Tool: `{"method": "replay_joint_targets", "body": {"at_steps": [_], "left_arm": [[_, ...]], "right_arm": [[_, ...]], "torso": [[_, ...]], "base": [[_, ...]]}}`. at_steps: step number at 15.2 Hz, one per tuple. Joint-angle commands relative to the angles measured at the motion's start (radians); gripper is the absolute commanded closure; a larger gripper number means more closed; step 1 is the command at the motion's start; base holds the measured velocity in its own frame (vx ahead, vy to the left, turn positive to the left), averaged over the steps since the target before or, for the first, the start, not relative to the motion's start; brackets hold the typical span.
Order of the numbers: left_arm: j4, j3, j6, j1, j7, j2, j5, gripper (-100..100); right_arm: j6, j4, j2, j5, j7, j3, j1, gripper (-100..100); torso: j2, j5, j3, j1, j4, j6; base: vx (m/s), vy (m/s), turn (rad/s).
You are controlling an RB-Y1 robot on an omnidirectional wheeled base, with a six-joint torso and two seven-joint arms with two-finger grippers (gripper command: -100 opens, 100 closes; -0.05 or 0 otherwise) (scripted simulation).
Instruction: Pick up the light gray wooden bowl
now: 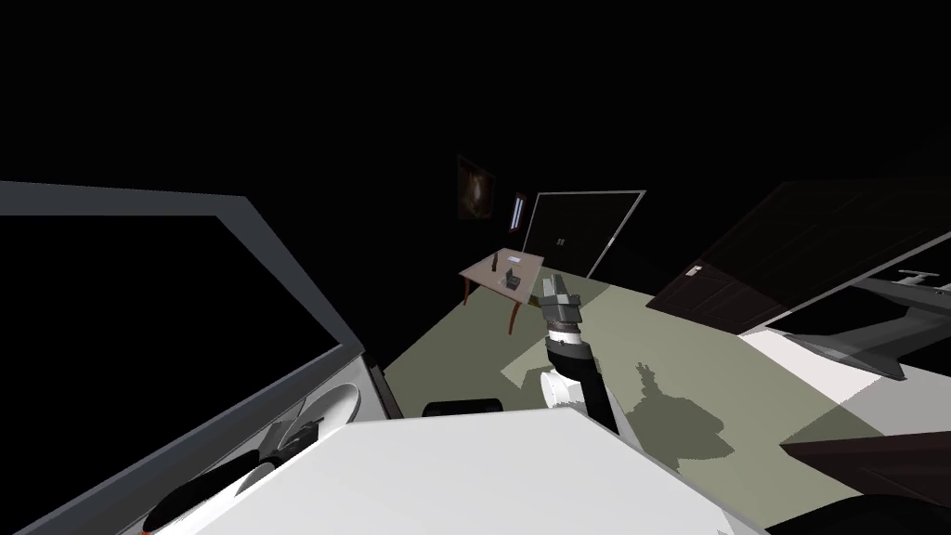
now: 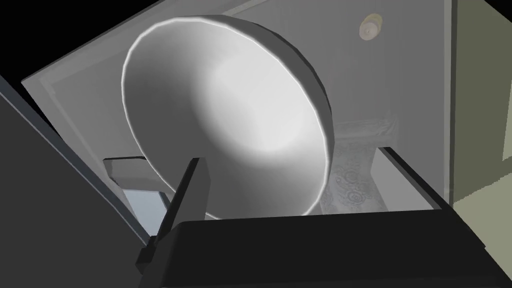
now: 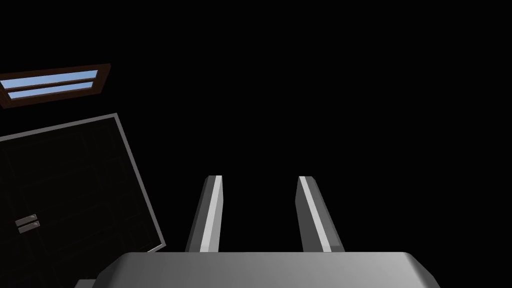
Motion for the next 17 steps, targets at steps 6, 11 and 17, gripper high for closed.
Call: {"method": "replay_joint_targets", "body": {"at_steps": [6,11,17], "left_arm": [[0.045,0.038,0.110,0.010,0.006,-0.021,0.031,-100],[0.087,0.039,0.114,-0.002,0.008,-0.030,0.028,-100],[0.138,0.026,0.080,-0.027,0.009,-0.035,0.012,-100]], "right_arm": [[0.000,0.000,0.000,0.000,0.000,0.000,0.000,0],[0.000,0.000,0.000,0.000,0.000,0.000,0.000,0],[0.000,0.000,0.000,0.000,0.000,0.000,0.000,0]], "torso": [[0.000,0.000,0.000,0.000,0.000,0.000],[0.002,0.000,0.001,-0.002,0.000,0.000],[0.003,0.000,0.002,-0.002,0.001,0.000]], "base": [[0.037,0.028,-0.061],[0.024,0.020,-0.033],[-0.002,0.001,-0.008]]}}
